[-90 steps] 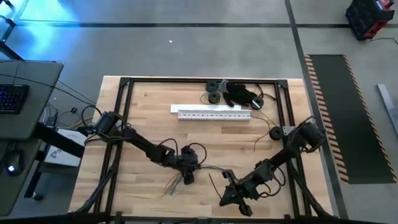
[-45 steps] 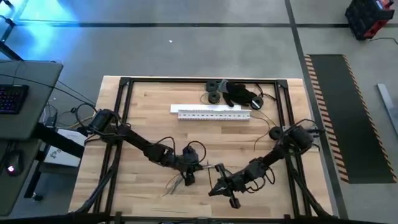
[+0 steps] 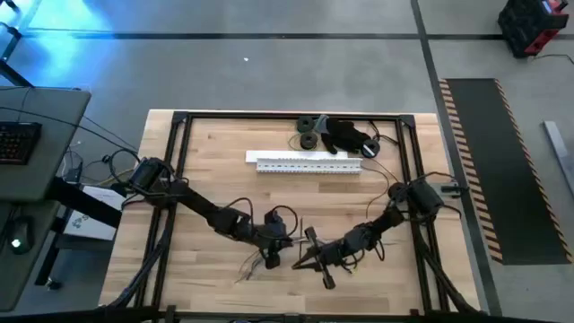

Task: Ziptie cables
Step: Wrap the cables together using a black zip tie

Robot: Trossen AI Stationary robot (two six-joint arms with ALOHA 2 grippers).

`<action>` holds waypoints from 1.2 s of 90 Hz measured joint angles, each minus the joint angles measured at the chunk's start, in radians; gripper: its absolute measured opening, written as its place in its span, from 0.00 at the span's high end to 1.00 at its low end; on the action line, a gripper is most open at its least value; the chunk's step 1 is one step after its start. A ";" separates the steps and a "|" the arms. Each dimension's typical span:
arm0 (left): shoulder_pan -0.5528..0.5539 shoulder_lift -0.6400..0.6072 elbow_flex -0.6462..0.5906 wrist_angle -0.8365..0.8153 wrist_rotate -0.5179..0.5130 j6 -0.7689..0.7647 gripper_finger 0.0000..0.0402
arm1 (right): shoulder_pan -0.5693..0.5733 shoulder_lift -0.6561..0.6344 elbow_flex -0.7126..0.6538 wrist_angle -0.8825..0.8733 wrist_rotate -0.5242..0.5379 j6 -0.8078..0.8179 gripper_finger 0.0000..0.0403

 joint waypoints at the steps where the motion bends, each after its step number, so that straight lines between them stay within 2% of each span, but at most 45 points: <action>1: -0.002 0.000 0.000 0.001 0.001 0.003 0.80 | -0.002 0.006 0.000 0.001 0.003 0.005 1.00; 15: -0.034 0.000 0.000 0.063 -0.003 0.070 0.72 | -0.009 0.050 -0.021 0.001 0.096 0.084 1.00; 22: -0.045 0.000 0.000 0.091 -0.024 0.099 0.70 | -0.008 0.054 -0.025 0.001 0.108 0.097 1.00; 55: -0.055 0.058 0.000 0.250 -0.046 0.174 0.69 | 0.023 0.050 -0.025 0.002 0.216 0.090 1.00; 75: -0.081 0.037 0.000 0.255 -0.062 0.247 0.69 | 0.026 0.050 -0.025 0.001 0.243 0.103 1.00; 95: -0.126 -0.035 0.000 0.125 -0.172 0.277 0.70 | 0.025 0.049 -0.025 -0.002 0.273 0.109 1.00; 108: -0.135 -0.038 0.000 0.189 -0.206 0.305 0.70 | 0.026 0.049 -0.025 -0.008 0.274 0.110 1.00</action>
